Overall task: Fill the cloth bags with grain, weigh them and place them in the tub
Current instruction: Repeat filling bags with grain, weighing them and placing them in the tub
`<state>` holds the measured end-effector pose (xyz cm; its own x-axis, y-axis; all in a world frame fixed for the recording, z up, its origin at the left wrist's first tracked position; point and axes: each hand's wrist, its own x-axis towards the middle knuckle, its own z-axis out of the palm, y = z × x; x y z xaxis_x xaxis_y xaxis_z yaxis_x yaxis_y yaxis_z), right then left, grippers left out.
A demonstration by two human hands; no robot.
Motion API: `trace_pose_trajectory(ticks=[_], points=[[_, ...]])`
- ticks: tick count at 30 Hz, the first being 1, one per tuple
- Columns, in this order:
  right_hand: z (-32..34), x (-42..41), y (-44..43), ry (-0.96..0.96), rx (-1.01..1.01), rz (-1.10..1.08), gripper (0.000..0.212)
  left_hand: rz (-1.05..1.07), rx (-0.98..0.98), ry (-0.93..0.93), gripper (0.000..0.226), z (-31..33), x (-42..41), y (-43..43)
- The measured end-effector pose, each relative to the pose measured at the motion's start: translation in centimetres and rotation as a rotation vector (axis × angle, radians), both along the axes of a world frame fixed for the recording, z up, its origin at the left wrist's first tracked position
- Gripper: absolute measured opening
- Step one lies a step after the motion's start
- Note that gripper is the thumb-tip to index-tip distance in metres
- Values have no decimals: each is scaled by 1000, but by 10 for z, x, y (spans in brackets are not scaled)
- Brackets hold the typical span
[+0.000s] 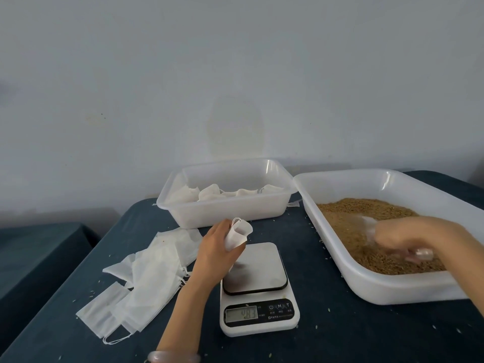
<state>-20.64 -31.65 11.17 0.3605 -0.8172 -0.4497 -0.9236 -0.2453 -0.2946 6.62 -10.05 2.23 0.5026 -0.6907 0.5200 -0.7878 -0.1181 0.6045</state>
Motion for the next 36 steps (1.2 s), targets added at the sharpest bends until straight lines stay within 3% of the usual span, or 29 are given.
trace_pose_trajectory(ticks=[2,4,6,11,15,17,24,29,32,36], points=[[6,-5,-2,21,-201,-59,37,4,-18,28,27,1,1,0],[8,-10,-10,94,-382,-92,50,11,-28,43,27,1,2,0],[6,-12,-13,157,-445,-82,48,10,-27,43,31,1,1,0],[-21,7,-7,16,-208,30,51,9,-6,26,25,-1,3,-1],[-28,20,-12,-181,-61,81,12,22,4,16,22,-2,3,-1],[-25,15,-15,-260,28,20,24,20,2,15,22,-2,3,-1],[-19,-10,-26,-517,107,-180,26,4,-17,36,22,1,2,-1],[-15,-12,-24,-719,206,-238,32,-42,-57,174,15,4,-2,0],[-11,-9,-19,-786,180,-143,29,-62,-48,222,20,5,-2,0],[-6,-8,-11,-683,-146,166,26,-53,-11,242,21,4,0,1]])
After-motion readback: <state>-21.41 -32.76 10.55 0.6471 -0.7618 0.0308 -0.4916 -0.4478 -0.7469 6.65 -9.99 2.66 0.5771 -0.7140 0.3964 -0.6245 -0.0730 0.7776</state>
